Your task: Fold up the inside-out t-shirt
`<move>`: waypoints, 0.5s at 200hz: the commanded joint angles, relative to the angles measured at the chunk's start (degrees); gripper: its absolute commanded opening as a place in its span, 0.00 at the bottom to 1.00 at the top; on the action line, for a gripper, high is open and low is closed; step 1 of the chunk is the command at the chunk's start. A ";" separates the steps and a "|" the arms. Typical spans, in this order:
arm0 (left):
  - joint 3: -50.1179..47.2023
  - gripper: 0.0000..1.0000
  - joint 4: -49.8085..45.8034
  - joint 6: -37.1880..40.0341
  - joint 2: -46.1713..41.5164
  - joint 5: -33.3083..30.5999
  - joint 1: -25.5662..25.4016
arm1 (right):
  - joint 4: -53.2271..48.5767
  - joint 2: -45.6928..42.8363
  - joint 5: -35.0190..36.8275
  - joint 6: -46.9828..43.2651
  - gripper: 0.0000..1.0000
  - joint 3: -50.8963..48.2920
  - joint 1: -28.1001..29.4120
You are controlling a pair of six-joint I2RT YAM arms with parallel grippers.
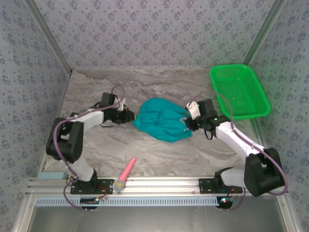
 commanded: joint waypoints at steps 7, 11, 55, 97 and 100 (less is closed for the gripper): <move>0.82 0.31 -0.13 1.38 -2.48 -0.77 -2.24 | -1.15 -2.97 3.09 -4.98 0.42 3.79 4.96; 1.31 0.32 -1.47 2.06 -3.25 -1.71 -2.64 | -1.58 -3.10 2.06 -5.99 0.42 4.77 5.41; 8.36 0.42 -10.50 7.60 -9.26 -11.53 -7.52 | 2.52 2.75 -8.62 -16.35 0.47 12.04 8.75; 9.77 0.42 -8.88 6.14 -3.22 -12.65 -9.85 | 7.06 14.06 -15.84 -23.86 0.49 15.27 10.21; 9.66 0.42 -8.79 5.96 -2.68 -12.62 -9.78 | 7.29 14.67 -16.04 -24.51 0.49 15.27 10.27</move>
